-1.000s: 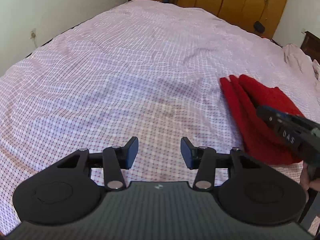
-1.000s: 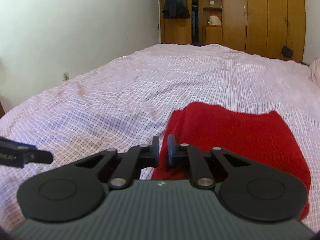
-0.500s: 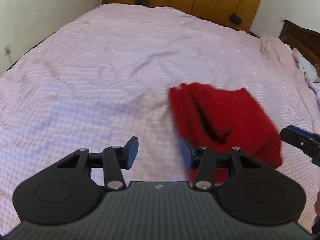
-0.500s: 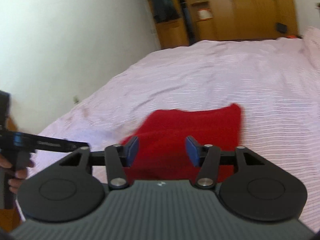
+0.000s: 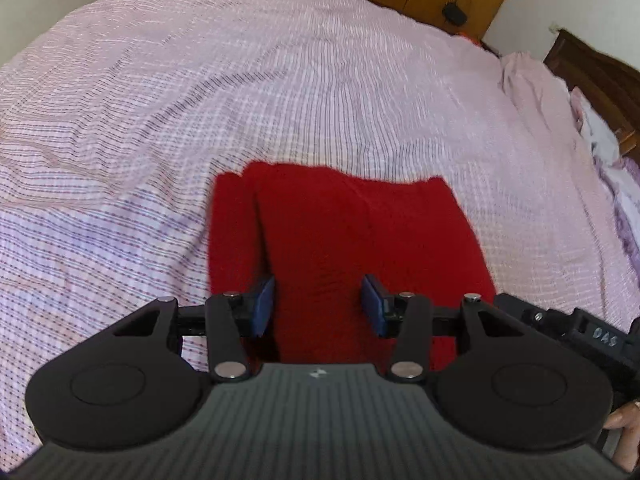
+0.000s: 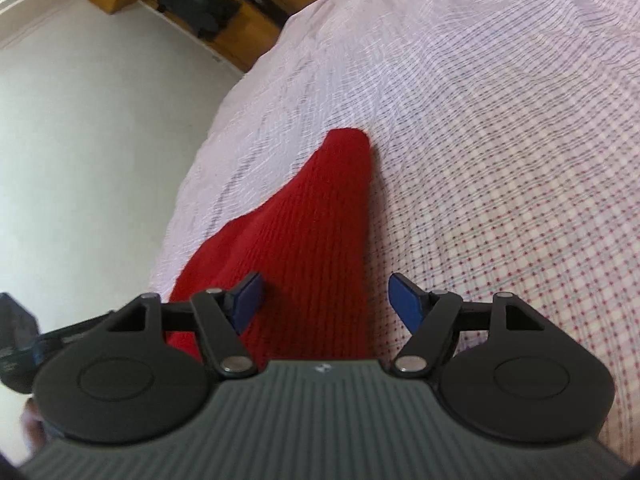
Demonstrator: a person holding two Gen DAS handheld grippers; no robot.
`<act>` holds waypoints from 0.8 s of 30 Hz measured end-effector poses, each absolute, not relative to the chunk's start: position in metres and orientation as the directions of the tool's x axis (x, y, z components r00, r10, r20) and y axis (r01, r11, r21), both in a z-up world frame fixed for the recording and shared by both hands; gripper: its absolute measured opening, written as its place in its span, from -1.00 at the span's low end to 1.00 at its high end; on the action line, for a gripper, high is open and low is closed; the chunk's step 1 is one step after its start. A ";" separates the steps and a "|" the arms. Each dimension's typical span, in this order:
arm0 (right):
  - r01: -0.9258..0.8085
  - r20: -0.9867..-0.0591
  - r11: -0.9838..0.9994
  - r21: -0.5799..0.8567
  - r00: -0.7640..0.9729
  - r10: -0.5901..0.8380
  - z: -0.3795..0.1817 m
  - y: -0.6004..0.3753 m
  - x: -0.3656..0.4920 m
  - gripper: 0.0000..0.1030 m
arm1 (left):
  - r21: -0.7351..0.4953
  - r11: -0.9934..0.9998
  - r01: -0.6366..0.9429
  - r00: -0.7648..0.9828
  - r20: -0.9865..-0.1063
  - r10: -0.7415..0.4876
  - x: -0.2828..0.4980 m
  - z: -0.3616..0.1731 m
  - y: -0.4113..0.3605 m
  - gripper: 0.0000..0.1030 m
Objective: Fold small clothes
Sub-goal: 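Move both grippers to the folded red cardigan's edges and close on them, then lift the cardigan with both grippers and fold it over once more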
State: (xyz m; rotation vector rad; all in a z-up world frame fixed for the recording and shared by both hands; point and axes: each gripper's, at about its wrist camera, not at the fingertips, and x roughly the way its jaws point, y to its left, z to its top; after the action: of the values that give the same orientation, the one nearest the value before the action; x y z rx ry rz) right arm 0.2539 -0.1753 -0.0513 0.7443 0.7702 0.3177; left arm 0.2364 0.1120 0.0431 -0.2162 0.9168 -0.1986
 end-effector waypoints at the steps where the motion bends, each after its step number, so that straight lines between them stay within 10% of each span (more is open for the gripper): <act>1: -0.008 -0.510 0.704 0.710 0.683 0.523 -0.053 -0.175 0.256 0.40 | -0.261 0.962 0.077 0.594 -0.763 -0.255 0.238 0.040 0.109 0.13; 7: -0.021 -0.473 0.633 0.774 0.646 0.599 -0.065 -0.175 0.267 0.41 | -0.254 0.948 0.194 0.647 -0.693 -0.318 0.222 0.044 0.105 -0.53; 14: -0.204 -0.458 0.706 0.678 0.634 0.623 -0.034 -0.134 0.254 0.38 | -0.167 0.971 0.174 0.712 -0.660 -0.241 0.183 0.053 0.146 -0.53; 24: -0.087 -0.480 0.672 0.735 0.634 0.606 -0.059 -0.148 0.242 0.74 | -0.261 0.962 0.079 0.638 -0.728 -0.249 0.190 0.016 0.166 0.41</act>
State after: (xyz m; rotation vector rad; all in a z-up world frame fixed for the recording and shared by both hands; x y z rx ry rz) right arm 0.2422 -0.1477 -0.0590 0.7360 0.7923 0.4397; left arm 0.1900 0.1660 0.0162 -0.2128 0.8597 -0.1886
